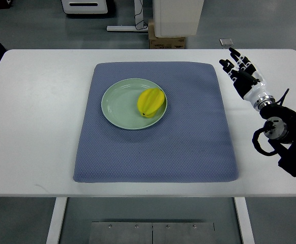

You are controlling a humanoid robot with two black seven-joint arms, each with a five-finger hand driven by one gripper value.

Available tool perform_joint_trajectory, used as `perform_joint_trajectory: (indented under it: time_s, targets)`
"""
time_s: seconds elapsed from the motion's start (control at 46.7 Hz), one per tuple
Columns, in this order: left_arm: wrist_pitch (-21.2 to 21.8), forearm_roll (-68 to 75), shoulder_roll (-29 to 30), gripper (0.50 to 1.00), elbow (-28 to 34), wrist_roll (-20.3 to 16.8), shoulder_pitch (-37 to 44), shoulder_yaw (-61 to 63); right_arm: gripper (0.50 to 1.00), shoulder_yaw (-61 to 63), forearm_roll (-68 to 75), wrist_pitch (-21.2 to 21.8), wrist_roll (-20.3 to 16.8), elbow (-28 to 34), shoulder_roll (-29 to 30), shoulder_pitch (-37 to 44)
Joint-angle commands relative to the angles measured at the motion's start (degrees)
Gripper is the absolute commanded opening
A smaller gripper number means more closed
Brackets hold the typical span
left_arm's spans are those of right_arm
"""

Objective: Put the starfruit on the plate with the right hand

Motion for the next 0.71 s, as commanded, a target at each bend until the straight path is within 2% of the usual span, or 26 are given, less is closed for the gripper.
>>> perform_joint_trajectory:
  time_s: [0.0,0.685]
  targets:
    - [0.0,0.0,0.0,1.0,0.06,0.0,-0.01,0.0,1.0,-0.69,-0.02,0.0,-0.02,0.06,0.47,0.33]
    - [0.0,0.0,0.0,1.0,0.06,0.0,-0.01,0.0,1.0,-1.66,-0.02,-0.61,-3.45,-0.12,1.09,0.16]
